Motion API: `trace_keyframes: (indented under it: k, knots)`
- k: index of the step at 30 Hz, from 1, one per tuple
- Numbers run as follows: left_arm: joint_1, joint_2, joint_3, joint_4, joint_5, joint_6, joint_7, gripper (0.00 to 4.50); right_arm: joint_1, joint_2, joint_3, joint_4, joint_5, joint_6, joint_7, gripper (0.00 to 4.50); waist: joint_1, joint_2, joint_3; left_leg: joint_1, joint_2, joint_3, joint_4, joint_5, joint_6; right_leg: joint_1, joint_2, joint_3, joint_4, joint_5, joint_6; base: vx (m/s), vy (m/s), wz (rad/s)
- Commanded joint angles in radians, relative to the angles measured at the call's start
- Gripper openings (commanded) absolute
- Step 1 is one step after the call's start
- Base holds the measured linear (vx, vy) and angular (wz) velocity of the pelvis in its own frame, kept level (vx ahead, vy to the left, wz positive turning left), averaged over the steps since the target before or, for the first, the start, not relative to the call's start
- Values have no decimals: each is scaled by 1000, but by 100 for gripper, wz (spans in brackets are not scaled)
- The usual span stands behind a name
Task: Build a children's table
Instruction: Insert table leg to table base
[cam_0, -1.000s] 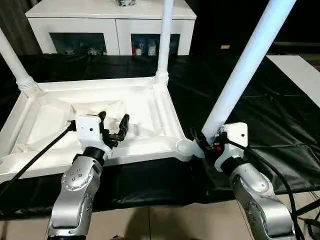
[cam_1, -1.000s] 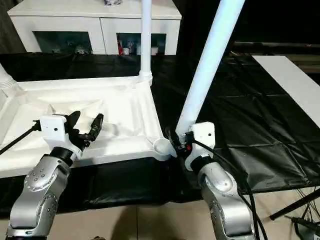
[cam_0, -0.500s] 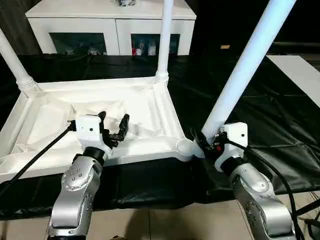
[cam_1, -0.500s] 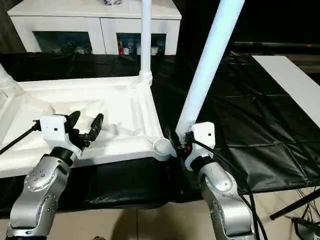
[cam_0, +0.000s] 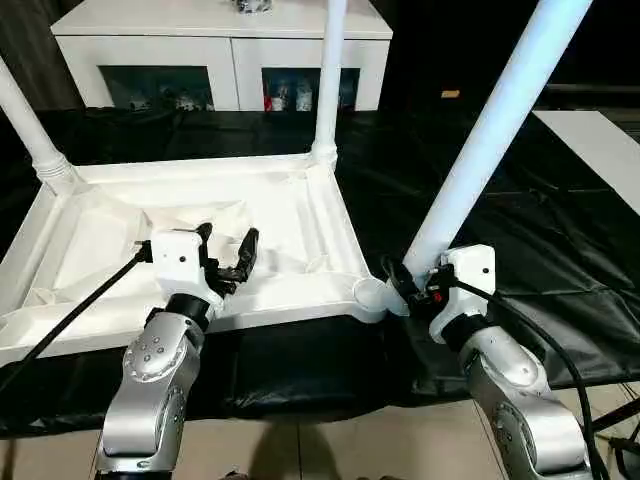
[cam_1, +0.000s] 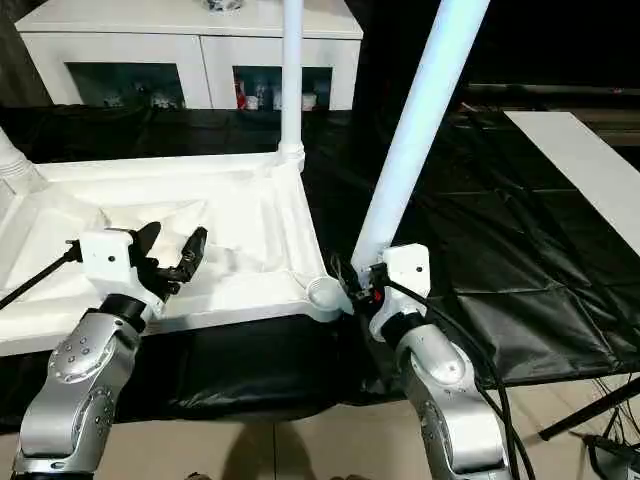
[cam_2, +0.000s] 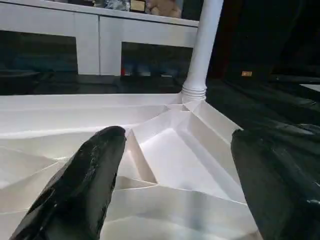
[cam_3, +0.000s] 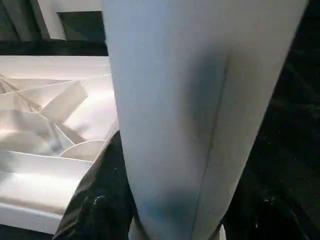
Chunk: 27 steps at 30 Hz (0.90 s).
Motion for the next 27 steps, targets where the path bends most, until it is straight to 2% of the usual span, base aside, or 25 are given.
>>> trace_keyframes:
  k: [1, 27]
  knots:
    - [8, 5, -6, -12, 6, -4, -1, 381, -1, -5, 0, 17, -9, 15, 0, 186, 1, 5, -49, 5, 32, -16, -81, -391, -5, 30, -48, 51, -95, -408, -62, 0, 0, 0]
    - [8, 5, -6, -12, 6, -4, -1, 381, -1, -5, 0, 17, -9, 15, 0, 186, 1, 5, -49, 5, 31, -16, -81, -386, -4, 30, -48, 51, -94, -407, -61, 0, 0, 0]
